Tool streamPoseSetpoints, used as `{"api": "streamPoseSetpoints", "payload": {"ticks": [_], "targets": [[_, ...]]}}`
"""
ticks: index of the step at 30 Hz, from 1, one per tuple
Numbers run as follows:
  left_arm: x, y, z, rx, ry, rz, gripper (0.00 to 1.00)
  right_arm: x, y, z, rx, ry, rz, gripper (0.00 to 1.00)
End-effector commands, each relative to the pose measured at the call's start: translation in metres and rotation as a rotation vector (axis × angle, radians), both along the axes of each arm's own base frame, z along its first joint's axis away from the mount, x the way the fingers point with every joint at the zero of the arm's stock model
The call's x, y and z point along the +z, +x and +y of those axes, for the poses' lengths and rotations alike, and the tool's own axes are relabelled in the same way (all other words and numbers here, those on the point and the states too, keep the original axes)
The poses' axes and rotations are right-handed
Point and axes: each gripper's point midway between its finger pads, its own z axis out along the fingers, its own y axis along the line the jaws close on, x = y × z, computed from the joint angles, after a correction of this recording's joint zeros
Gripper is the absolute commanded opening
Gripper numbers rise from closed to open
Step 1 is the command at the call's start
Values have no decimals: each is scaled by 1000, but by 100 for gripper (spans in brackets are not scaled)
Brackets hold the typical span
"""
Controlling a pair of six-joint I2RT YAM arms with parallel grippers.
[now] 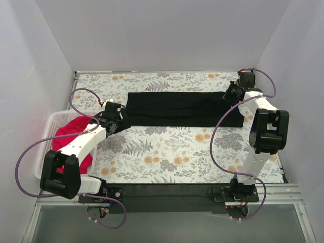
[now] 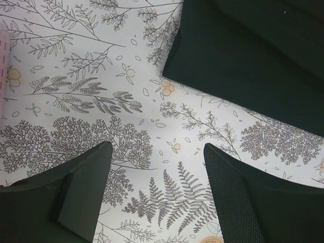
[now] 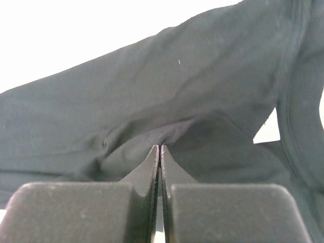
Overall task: Fold and stack the t-shirts
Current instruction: Fold the tshirt
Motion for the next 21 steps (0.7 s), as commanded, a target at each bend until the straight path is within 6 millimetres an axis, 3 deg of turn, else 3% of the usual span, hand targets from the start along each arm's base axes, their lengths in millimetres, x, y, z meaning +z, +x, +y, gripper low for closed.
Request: {"api": "streamPoseSetpoints", "payload": {"ticks": [1,9,21], "targets": [[1,1,4,1,25,-14,72,19,27,1,23,-3,-82,1],[-5,-1,4,1,32,8,71,12,53,-10,-33,-20,-101,1],[-11,-2,5,6,39,30,70,-4,62,-37,-151,-13,-89,1]]}}
